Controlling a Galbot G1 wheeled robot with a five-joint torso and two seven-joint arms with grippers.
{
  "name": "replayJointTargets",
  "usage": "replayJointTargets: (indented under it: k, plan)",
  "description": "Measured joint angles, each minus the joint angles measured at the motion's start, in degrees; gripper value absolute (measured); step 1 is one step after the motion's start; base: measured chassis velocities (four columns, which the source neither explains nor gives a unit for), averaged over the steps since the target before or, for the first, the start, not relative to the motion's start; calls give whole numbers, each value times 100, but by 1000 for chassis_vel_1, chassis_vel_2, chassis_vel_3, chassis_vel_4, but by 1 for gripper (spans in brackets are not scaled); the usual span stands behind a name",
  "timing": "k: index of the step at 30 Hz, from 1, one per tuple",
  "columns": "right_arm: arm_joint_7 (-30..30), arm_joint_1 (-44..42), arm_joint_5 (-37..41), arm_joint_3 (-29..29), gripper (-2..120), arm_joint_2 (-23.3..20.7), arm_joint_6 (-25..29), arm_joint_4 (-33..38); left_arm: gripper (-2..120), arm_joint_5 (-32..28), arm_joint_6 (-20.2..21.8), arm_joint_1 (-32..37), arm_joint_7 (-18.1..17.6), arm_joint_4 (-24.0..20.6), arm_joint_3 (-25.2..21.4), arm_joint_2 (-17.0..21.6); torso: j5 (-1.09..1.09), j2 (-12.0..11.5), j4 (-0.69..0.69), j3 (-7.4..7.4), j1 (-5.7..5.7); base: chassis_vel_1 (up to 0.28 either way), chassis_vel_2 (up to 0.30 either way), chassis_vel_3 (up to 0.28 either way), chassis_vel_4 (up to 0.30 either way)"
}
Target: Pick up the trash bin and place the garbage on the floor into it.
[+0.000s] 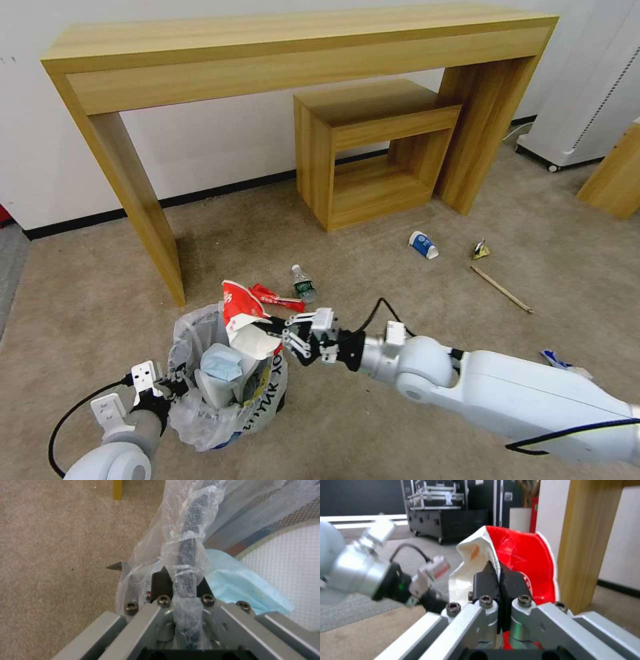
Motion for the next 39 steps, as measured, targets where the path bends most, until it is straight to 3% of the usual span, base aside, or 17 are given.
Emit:
replayJointTargets:
  k: [8, 26, 32, 35, 38, 39]
  plan:
    - [195, -40, -62, -426, 0, 504, -41, -579, 0, -10, -1, 69, 0, -94, -68, -13, -1, 0, 0, 0, 0, 0, 0, 0, 0]
    - [903, -154, -143, -648, 0, 1417, -360, -1272, 0, 82, -36, 165, 55, -159, -46, -118, 0, 0, 0, 0, 0, 0, 0, 0, 0]
    - [1139, -124, -233, -701, 0, 1464, -579, -1255, 0, 112, -45, 186, 73, -175, -33, -133, 0, 0, 0, 0, 0, 0, 0, 0, 0]
    - [1265, -122, -303, -713, 4, 1433, -663, -1241, 0, 138, -58, 187, 90, -175, -18, -151, 0, 0, 0, 0, 0, 0, 0, 0, 0]
    - [1425, -163, -455, -682, 19, 1293, -785, -1152, 0, 170, -67, 199, 114, -173, -5, -163, 0, 0, 0, 0, 0, 0, 0, 0, 0]
    - [1425, -163, -455, -682, 19, 1293, -785, -1152, 0, 170, -67, 199, 114, -173, -5, -163, 0, 0, 0, 0, 0, 0, 0, 0, 0]
